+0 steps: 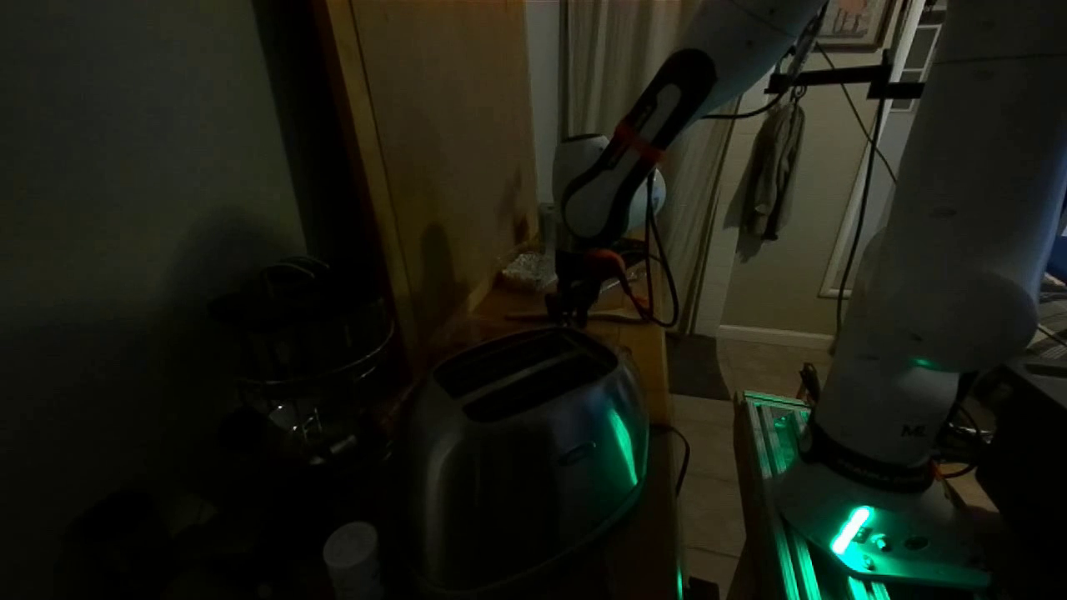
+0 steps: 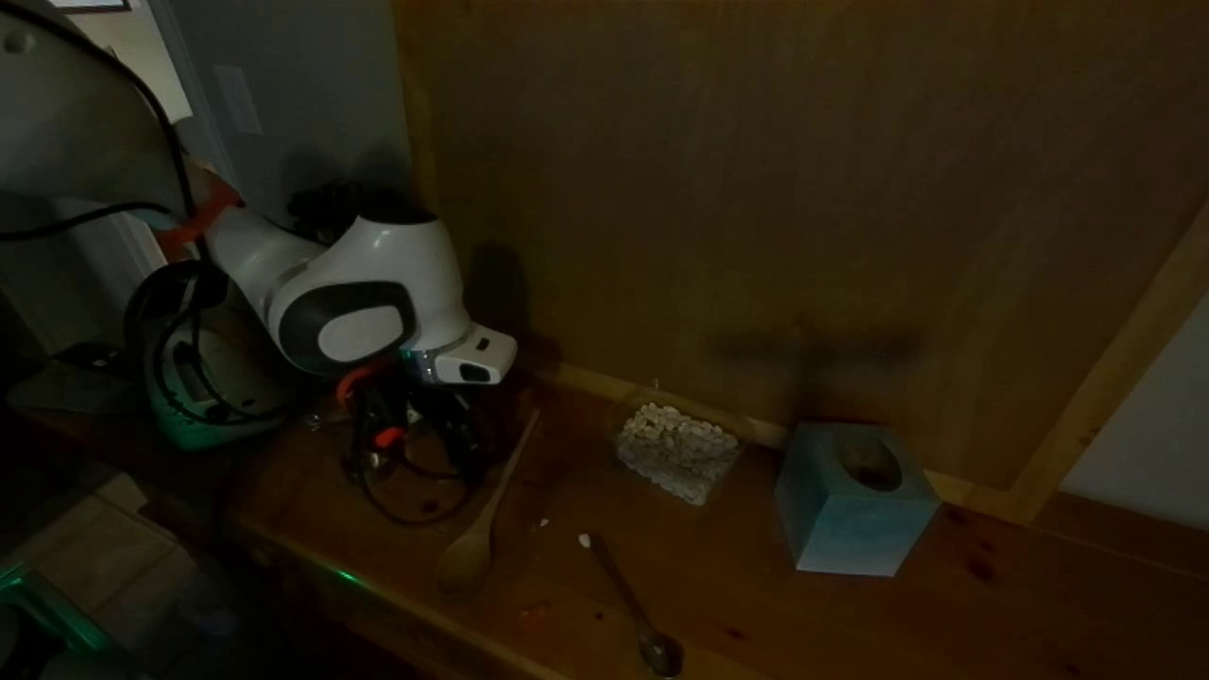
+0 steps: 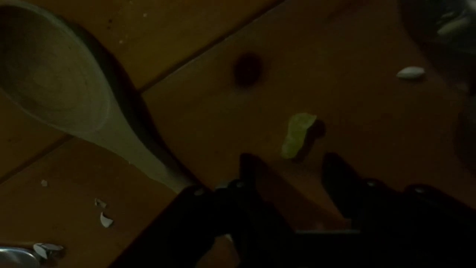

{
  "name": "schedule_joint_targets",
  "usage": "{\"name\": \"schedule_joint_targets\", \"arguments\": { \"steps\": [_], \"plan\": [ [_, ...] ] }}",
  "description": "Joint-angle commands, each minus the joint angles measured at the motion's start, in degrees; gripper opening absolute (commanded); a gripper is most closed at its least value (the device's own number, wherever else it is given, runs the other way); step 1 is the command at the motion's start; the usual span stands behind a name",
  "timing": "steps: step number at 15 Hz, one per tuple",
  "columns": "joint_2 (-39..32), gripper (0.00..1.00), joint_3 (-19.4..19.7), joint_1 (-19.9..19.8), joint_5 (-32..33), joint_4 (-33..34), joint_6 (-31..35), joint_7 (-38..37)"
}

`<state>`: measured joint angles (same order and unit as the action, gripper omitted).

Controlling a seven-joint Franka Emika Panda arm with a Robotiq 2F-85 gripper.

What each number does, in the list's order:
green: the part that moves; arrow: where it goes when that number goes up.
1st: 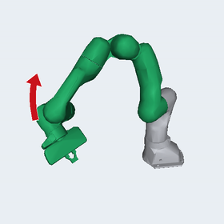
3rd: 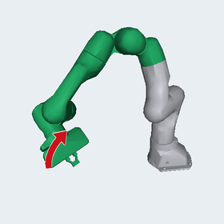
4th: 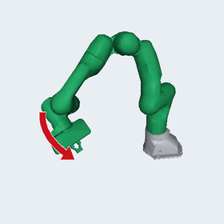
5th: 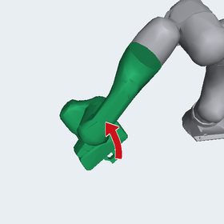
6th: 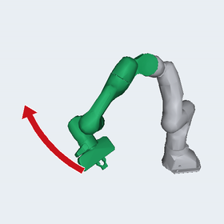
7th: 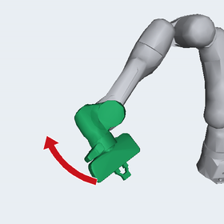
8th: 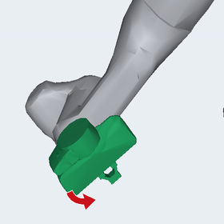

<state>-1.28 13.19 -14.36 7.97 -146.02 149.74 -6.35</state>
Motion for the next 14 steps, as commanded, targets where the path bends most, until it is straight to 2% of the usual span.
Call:
{"name": "schedule_joint_targets", "arguments": {
  "steps": [1, 2, 3, 4, 5, 7, 8, 10, 12, 14],
  "plan": [
    [-0.7, 0.2, 0.2, 0.5, -0.5, 1.4, -2.5, -0.9],
    [-0.8, 0.14, 0.3, 0.5, 0.2, 1.7, -2.9, -1.6],
    [-0.9, 0.56, 0.4, 0.5, 1.0, 1.9, -3.5, -2.4],
    [-0.9, 0.52, 0.4, 0.5, 1.0, 2.1, -4.2, -2.7],
    [-0.9, 0.54, 0.5, 0.5, 1.2, 2.2, -4.5, -3.1],
    [-0.8, 0.65, 0.5, 0.5, 1.1, 2.3, -5.4, -3.3],
    [-0.7, 0.5, 0.5, 0.5, 1.1, 2.2, -5.7, -3.5],
    [-0.7, 0.27, 0.4, 0.6, 0.8, 2.3, -6.1, -3.5],
    [-0.6, 0.12, 0.4, 0.7, 0.8, 2.4, -6.4, -3.7],
    [-0.6, 0.03, 0.3, 0.7, 1.0, 2.4, -6.6, -4.0]
  ]
}}
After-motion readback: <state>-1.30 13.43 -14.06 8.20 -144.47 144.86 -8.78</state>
